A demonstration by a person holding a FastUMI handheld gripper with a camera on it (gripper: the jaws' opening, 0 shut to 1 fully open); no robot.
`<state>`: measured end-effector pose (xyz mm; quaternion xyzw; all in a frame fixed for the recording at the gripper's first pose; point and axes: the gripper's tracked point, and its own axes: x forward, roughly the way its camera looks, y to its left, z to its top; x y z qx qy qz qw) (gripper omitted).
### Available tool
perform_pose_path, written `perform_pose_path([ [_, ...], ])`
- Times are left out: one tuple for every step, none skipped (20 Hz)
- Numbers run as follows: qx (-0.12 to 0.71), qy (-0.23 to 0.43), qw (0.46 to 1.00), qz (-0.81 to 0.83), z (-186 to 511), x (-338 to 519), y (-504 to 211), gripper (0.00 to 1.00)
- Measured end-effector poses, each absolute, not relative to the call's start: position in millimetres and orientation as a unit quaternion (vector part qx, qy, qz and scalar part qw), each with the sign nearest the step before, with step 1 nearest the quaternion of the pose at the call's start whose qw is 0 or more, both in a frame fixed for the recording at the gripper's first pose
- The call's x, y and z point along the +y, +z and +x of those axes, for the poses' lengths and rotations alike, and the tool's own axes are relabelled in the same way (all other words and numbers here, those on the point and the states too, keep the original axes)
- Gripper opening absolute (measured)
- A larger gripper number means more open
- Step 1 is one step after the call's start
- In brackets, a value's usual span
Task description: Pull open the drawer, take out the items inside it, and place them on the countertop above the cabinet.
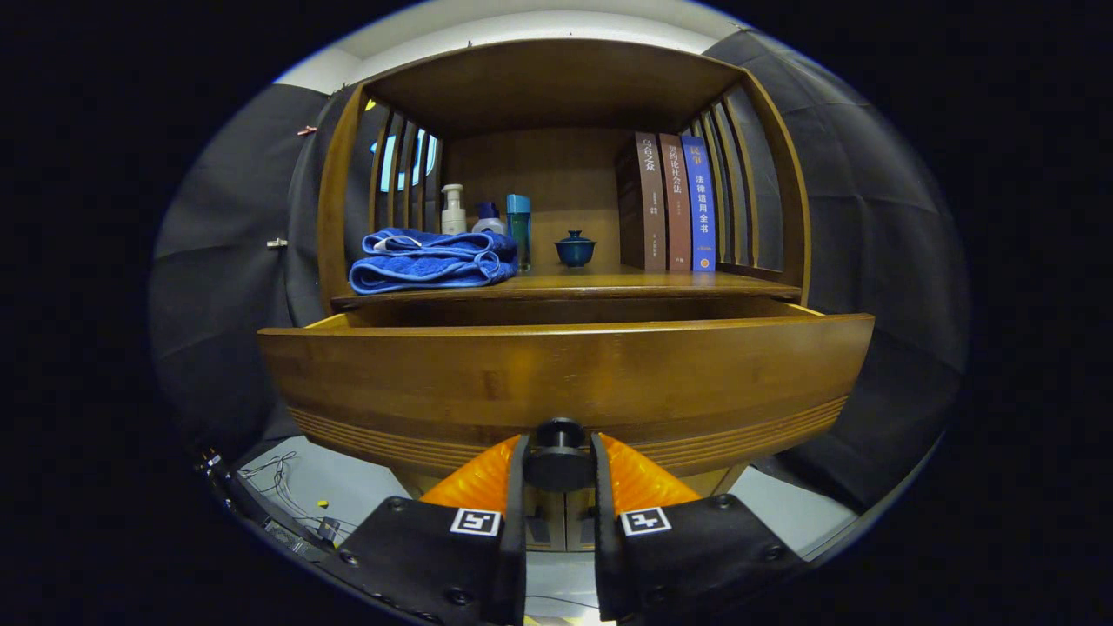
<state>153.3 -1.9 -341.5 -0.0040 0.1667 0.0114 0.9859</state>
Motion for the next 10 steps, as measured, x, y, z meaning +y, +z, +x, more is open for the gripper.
perform_pose_path([
  [0.167, 0.011, 0.986, -0.002, 149, -2, -341, 0.36],
  [0.169, 0.009, 0.986, 0.000, 144, -2, -340, 0.36],
  [0.168, 0.008, 0.986, 0.002, 140, -2, -339, 0.36],
  [0.170, 0.007, 0.985, 0.003, 135, -2, -339, 0.36],
  [0.169, 0.007, 0.986, 0.005, 131, -2, -339, 0.36],
  [0.167, 0.006, 0.986, 0.007, 126, -2, -338, 0.36],
  [0.166, 0.008, 0.986, 0.003, 121, -3, -338, 0.35],
  [0.167, 0.010, 0.986, 0.001, 117, -2, -339, 0.36],
  [0.171, 0.011, 0.985, -0.001, 113, -3, -341, 0.35],
  [0.175, 0.012, 0.984, 0.000, 108, -3, -343, 0.36],
])
